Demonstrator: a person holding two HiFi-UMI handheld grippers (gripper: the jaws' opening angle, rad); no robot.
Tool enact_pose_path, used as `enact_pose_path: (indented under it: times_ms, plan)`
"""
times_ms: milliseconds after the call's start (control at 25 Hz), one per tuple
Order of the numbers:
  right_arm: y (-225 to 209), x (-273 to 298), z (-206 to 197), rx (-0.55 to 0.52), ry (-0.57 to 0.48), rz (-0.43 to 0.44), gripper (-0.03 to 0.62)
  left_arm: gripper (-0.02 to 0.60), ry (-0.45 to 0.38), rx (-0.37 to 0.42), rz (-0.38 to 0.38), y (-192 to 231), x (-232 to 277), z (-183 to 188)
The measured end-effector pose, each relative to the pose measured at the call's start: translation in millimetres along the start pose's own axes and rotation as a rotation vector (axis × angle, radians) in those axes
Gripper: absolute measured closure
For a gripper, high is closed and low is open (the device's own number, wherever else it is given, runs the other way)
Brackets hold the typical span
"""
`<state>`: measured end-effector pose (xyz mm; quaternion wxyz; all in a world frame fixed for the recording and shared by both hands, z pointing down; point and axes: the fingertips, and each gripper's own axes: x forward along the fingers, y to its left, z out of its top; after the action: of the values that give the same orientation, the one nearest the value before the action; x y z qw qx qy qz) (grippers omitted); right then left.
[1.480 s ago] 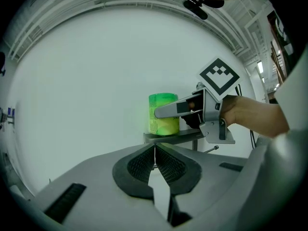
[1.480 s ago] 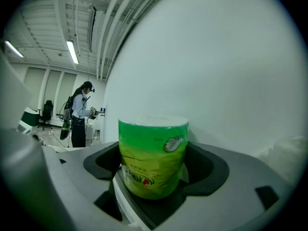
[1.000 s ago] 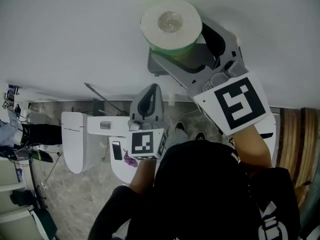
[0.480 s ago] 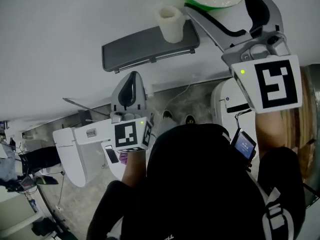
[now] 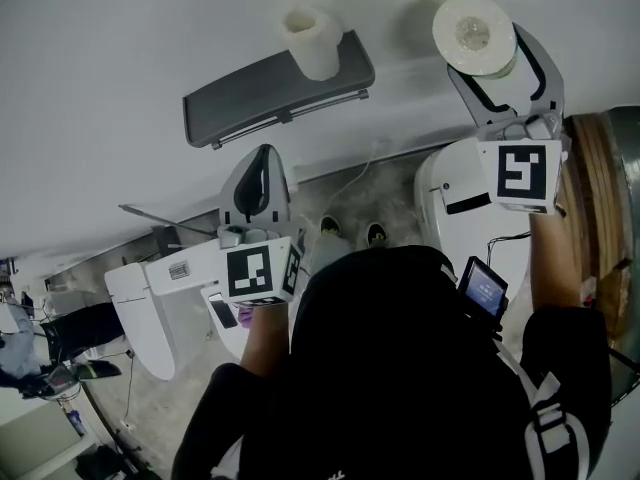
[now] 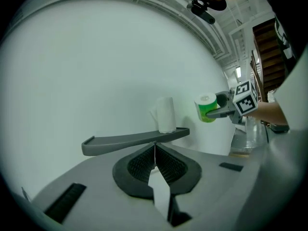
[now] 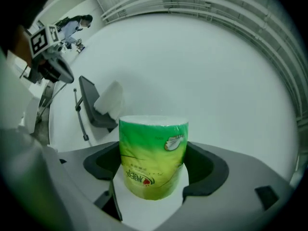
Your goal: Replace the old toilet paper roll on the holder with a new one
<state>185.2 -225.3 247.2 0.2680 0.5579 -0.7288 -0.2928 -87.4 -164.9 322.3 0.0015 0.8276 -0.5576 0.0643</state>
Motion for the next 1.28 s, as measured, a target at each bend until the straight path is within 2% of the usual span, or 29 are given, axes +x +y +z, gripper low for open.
enact_pose_path:
  times_ms: [280,480,680,920,1080,1280]
  plan:
    - [59,-4,-61,-0.043,0.108,0.040,0.189,0.558,0.034,0.027,-0.006,3,-10,-3]
    - [96,6,-89,-0.249,0.193,0.079,0.189,0.558,0.031,0.027,-0.008,8,-10,-2]
    - [131,26,-103,-0.362,0.216,0.148,0.189,0.558,0.028,0.019,0.020,15,-8,-5]
    - [169,55,-95,-0.468,0.212,0.221,0.189,0.558,0.032,0.009,0.052,27,-8,-14]
    - [184,62,-79,-0.521,0.194,0.237,0.189,0.558,0.034,0.010,0.083,34,-13,-10]
    - [199,66,-58,-0.535,0.158,0.266,0.189,0.558,0.034,0.012,0.105,43,-15,-8]
